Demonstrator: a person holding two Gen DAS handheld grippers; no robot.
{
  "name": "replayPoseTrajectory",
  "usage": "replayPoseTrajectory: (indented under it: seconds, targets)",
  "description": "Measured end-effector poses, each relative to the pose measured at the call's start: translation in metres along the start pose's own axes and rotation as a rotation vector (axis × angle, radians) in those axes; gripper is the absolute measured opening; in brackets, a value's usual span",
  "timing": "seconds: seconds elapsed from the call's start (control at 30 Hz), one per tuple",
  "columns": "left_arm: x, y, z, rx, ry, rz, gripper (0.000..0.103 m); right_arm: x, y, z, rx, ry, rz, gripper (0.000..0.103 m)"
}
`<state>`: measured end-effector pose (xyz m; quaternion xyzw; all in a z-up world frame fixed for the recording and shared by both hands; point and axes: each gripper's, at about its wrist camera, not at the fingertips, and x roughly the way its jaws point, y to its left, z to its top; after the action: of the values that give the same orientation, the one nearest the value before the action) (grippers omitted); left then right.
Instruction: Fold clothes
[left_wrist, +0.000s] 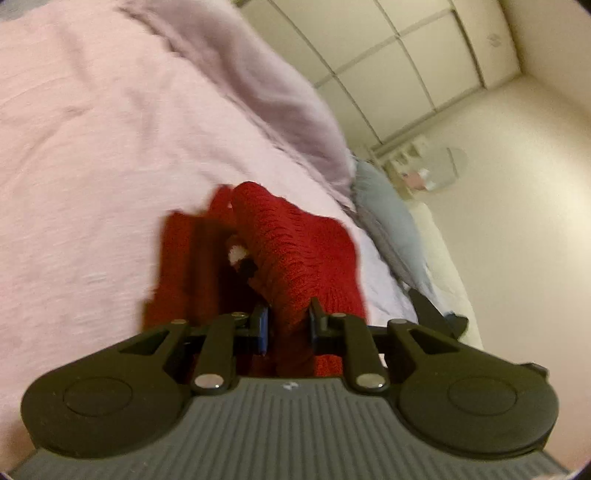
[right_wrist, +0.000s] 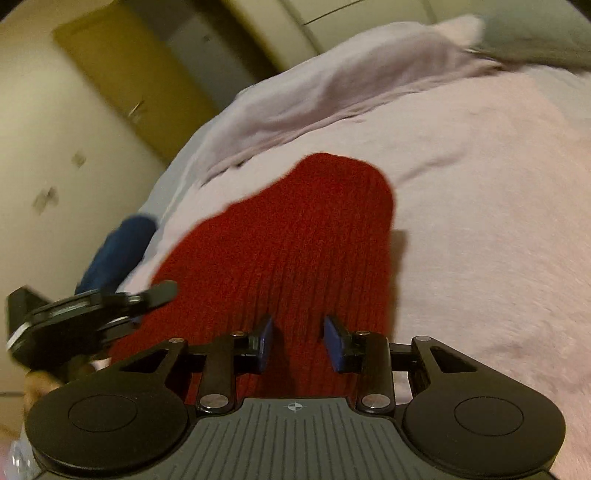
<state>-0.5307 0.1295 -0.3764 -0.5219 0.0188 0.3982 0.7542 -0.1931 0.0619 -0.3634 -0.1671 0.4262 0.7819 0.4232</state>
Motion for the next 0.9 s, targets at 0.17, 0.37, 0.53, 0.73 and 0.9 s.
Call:
replayPoseTrajectory:
  seconds: [0.17, 0.37, 0.53, 0.73, 0.9]
  targets:
    - [-0.025, 0.003, 0.000, 0.033, -0.050, -0.009, 0.016, 0.011, 0.011, -0.004, -0.029, 0.015, 0.035, 0.035]
    - [-0.009, 0.025, -0.003, -0.004, -0.006, 0.063, 0.016, 0.016, 0.025, -0.010, -0.059, 0.026, 0.019, 0.035]
    - [-0.008, 0.032, -0.006, -0.018, -0.014, 0.053, 0.016, 0.023, 0.031, -0.009, -0.077, 0.027, 0.000, 0.035]
    - [-0.006, 0.031, -0.004, -0.027, -0.001, 0.069, 0.020, 0.025, 0.033, -0.015, -0.105, 0.002, 0.006, 0.035]
    - [-0.031, 0.010, -0.008, 0.019, -0.030, 0.120, 0.023, -0.006, 0.020, -0.027, -0.098, -0.129, 0.064, 0.035]
